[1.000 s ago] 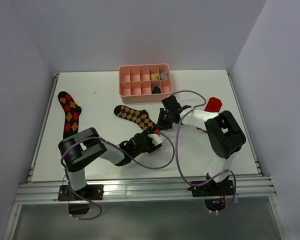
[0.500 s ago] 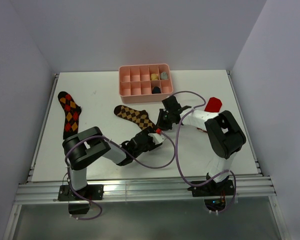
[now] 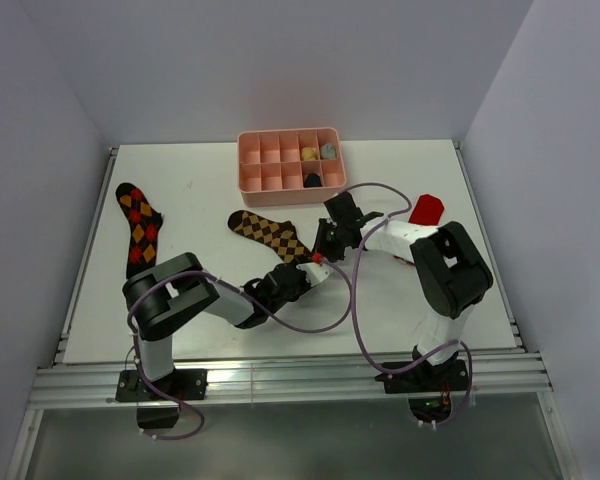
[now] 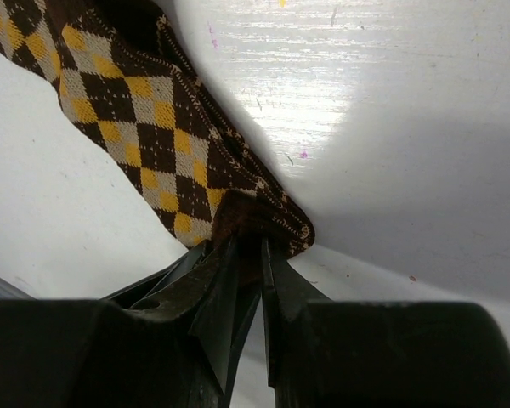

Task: Roll the socks
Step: Roll the sock at the center of the board.

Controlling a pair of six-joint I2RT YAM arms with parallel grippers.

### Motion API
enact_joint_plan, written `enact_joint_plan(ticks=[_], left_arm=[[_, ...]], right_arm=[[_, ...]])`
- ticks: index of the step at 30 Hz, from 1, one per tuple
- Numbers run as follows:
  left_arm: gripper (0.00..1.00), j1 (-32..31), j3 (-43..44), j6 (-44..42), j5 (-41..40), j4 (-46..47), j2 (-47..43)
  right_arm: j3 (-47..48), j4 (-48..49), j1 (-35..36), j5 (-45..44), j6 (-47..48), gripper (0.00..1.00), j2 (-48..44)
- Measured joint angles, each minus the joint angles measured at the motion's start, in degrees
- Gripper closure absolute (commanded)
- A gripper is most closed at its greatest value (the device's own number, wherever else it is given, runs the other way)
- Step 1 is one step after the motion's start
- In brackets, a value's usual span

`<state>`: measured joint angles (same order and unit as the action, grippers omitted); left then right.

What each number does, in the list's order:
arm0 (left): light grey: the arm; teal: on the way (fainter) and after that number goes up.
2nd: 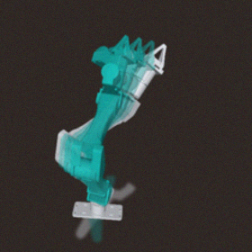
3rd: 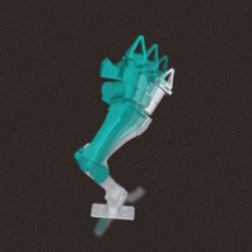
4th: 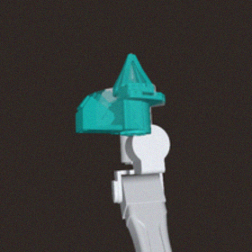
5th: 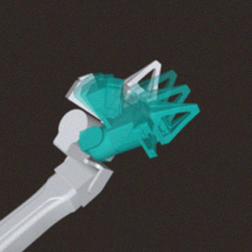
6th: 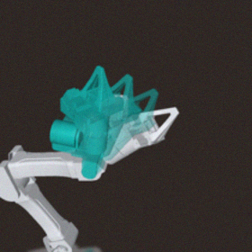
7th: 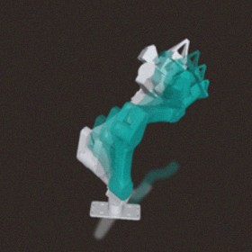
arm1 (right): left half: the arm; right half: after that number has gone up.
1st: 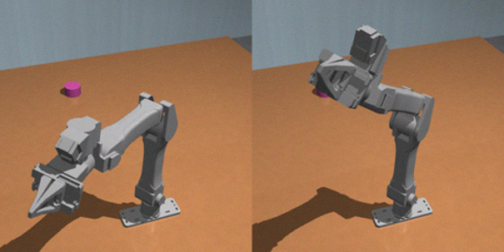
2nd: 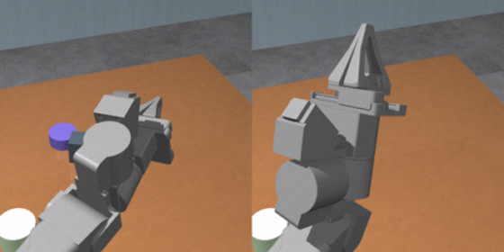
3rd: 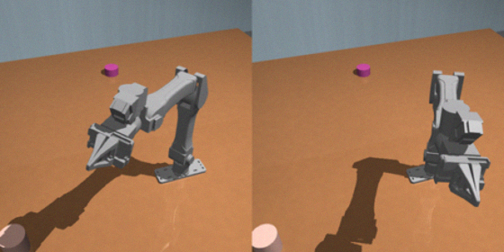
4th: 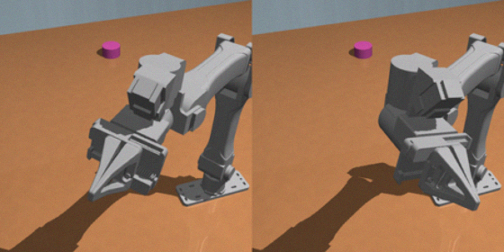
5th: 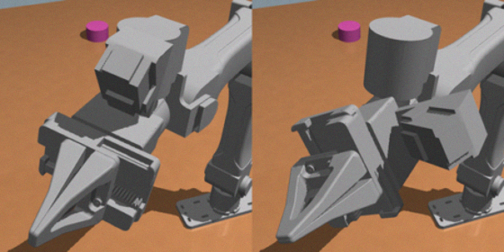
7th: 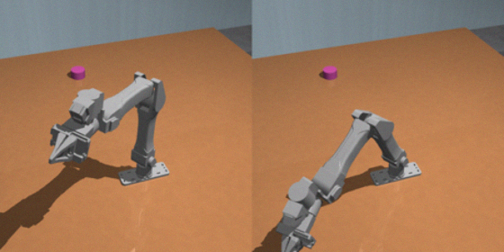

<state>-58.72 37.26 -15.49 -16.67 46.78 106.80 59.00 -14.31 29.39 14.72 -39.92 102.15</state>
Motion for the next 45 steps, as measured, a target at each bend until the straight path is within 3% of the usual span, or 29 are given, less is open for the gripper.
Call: enact_joint_plan(ticks=[8, 15, 22, 32, 42, 45], left_arm=[[0.77, 0.3, 0.2, 3.5, -0.8, -3.9, -1.2], [1.0, 1.0, 0.9, 5.4, 0.4, -5.8, -1.6], [1.0, 4.0, 1.7, 9.5, 6.9, -9.2, -3.1], [1.0, 14.0, 6.7, 27.9, 24.2, -19.1, -3.9], [1.0, 20.3, 8.2, 41.7, 35.6, -20.7, -1.9], [1.0, 21.2, 8.2, 43.7, 37.4, -20.3, -1.3]], right_arm=[[0.0, -1.7, 0.0, 0.0, 0.2, 0.75, -1.0], [0.0, -2.5, 0.0, 0.0, 0.4, 0.71, -2.0], [-0.3, -2.5, -0.3, 0.0, 0.4, 0.66, -5.9], [-3.4, 0.2, -1.4, -3.6, 2.1, 0.64, -17.7], [-10.3, 7.3, -1.1, -3.9, 3.6, 0.63, -17.2], [-10.1, 7.7, -0.7, -5.5, 2.8, 0.49, -16.1]])
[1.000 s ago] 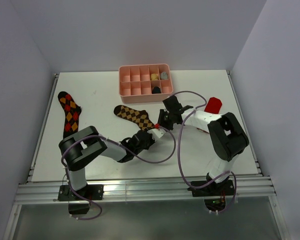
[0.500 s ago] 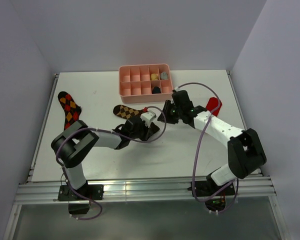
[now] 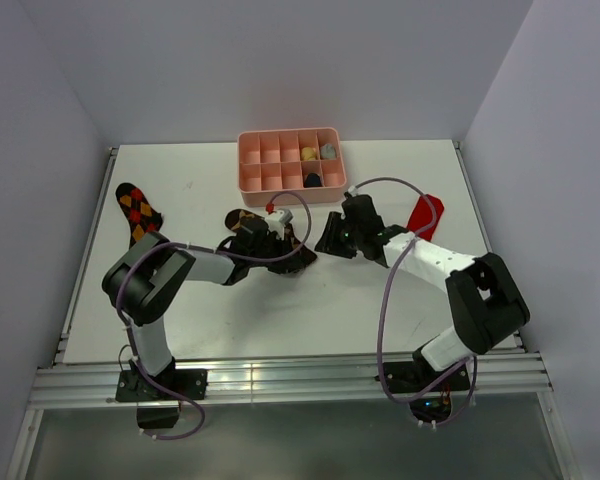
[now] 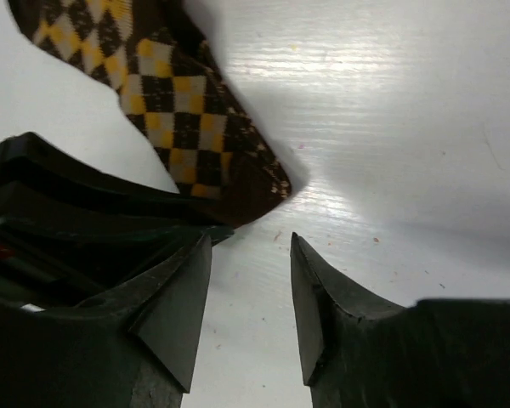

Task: Roll the socks
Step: Roll the sock at the center of the board.

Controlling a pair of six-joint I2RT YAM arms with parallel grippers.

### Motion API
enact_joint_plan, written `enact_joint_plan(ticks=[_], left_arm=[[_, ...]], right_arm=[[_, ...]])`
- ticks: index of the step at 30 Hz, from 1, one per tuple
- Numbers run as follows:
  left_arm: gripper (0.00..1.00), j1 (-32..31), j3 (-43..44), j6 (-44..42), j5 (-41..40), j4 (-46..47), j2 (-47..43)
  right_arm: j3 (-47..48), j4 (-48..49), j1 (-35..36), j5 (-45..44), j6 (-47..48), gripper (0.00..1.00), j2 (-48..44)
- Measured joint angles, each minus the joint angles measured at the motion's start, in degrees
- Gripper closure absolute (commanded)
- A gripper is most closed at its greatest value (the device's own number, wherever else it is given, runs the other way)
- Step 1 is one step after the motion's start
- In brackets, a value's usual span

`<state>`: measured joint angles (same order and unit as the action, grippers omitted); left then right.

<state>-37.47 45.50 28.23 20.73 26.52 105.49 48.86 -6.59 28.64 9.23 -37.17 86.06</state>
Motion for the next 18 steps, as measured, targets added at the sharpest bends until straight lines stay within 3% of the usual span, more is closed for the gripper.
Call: enact_joint_plan(ticks=[2, 4, 18], left_arm=[[1.0, 0.4, 0.1, 1.1, 0.9, 0.2, 0.3], [1.0, 0.8, 0.1, 1.9, 1.7, 0.5, 0.6], [1.0, 1.6, 0.0, 4.2, 3.7, 1.7, 1.3]], right_arm=[[0.0, -0.2, 0.3, -1.1, -1.6, 0.39, 1.1], [0.0, -0.5, 0.4, -1.9, -3.7, 0.36, 2.1], [-4.3, 8.5, 0.5, 0.5, -19.8, 0.47, 8.3]])
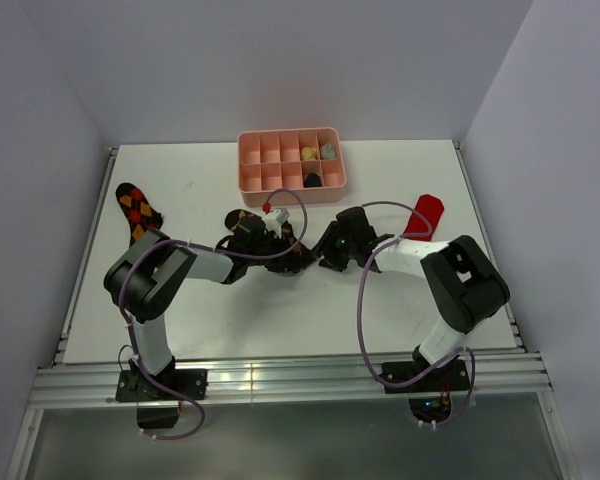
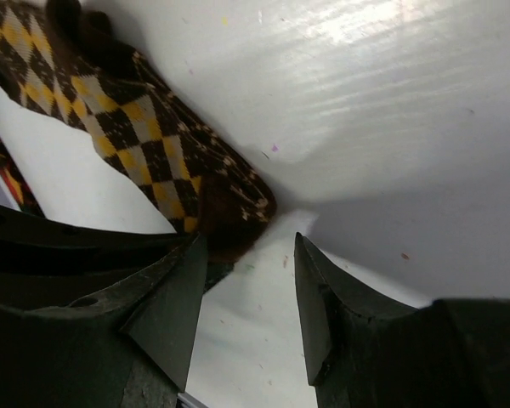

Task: Roll the socks
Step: Roll the sock at the center of the board.

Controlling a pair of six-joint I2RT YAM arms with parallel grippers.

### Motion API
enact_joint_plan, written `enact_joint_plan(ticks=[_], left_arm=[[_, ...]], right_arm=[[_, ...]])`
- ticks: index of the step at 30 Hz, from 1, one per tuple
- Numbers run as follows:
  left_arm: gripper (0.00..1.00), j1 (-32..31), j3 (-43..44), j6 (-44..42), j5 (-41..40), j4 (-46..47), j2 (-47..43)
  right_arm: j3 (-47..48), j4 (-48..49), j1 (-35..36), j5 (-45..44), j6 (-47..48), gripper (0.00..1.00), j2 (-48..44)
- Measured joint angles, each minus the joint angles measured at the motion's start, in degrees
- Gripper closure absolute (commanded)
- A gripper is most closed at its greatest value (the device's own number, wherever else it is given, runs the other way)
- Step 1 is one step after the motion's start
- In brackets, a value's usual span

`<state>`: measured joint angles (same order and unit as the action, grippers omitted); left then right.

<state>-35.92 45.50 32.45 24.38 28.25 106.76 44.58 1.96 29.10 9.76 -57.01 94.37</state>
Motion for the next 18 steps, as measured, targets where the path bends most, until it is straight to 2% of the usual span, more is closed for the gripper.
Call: enact_joint_plan(ticks=[5, 8, 11, 12, 14, 15, 17, 18], left_arm=[[1.0, 0.2, -0.2, 0.3, 0.5, 0.5, 0.2], [1.0, 0.3, -0.2, 0.4, 1.0, 0.9, 0.4], [1.0, 0.3, -0.3, 0.7, 1.3, 1.3, 0.6], [1.0, 0.3, -0.3, 0.9, 1.4, 1.5, 0.7], [1.0, 0.4, -0.3, 1.3, 1.6, 1.6, 0.7], [1.0, 0.4, -0.3, 1.3, 1.7, 1.6, 0.7], [0.9, 0.4, -0.3, 1.3, 1.7, 1.6, 0.7], [0.84, 0.4, -0.4, 1.3, 1.7, 1.8, 0.7]], right_arm=[[-0.2, 4.7, 0.0, 1.0, -3.0, 0.48, 2.3], [-0.8, 7.3, 0.0, 1.7, -4.7, 0.52, 3.4], [-1.1, 7.9, 0.0, 1.7, -5.2, 0.65, 3.6], [-1.1, 7.8, 0.0, 1.7, -5.3, 0.75, 3.6], [-1.1, 7.8, 0.0, 1.6, -5.3, 0.85, 3.6], [-1.1, 7.7, 0.0, 1.5, -5.2, 0.93, 3.6], [-1.0, 7.3, 0.0, 1.3, -4.9, 1.0, 3.6], [-0.9, 6.8, 0.0, 1.2, -4.8, 1.0, 3.6]])
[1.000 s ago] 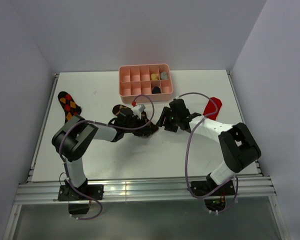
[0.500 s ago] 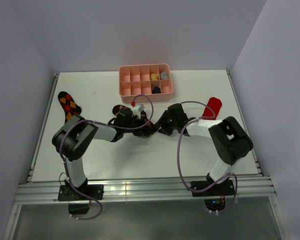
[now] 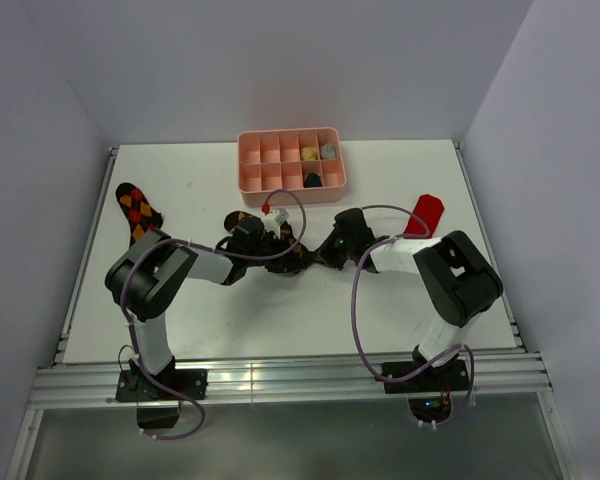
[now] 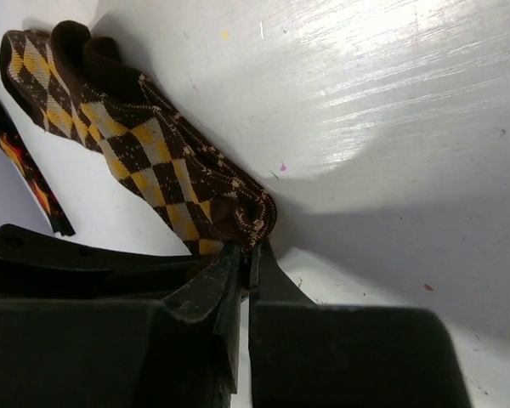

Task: Roll the socks
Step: Roll the sock at the center of the board.

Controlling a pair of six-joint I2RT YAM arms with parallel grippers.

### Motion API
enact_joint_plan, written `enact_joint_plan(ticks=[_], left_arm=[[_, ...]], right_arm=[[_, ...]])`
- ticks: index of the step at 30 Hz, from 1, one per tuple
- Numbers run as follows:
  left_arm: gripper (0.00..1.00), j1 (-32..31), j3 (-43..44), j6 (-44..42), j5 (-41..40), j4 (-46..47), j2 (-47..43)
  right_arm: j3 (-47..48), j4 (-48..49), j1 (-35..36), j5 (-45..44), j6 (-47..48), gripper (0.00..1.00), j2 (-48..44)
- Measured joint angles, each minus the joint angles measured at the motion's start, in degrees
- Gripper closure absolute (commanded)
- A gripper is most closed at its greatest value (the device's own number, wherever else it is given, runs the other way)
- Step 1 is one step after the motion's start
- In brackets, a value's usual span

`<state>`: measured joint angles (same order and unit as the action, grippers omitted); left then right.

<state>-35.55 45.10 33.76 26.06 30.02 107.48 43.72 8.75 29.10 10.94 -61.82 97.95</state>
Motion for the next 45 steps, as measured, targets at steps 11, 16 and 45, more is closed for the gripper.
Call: enact_joint_plan(ticks=[11, 16, 45], left_arm=[[0.49, -5.0, -10.3, -9.6, -14.3, -0.7, -15.9], [0.46, -13.9, -13.8, -20.1, -25.0, 4.6, -20.9], [0.35, -22.7, -17.0, -48.0, -39.4, 30.7, -5.2]], right_arm=[[7.0, -13.6, 0.5, -3.8, 3.1, 1.0, 0.0], [9.1, -18.6, 0.5, -5.4, 4.0, 1.0, 0.0], [11.5, -25.0, 0.5, -5.4, 5.3, 1.0, 0.0]])
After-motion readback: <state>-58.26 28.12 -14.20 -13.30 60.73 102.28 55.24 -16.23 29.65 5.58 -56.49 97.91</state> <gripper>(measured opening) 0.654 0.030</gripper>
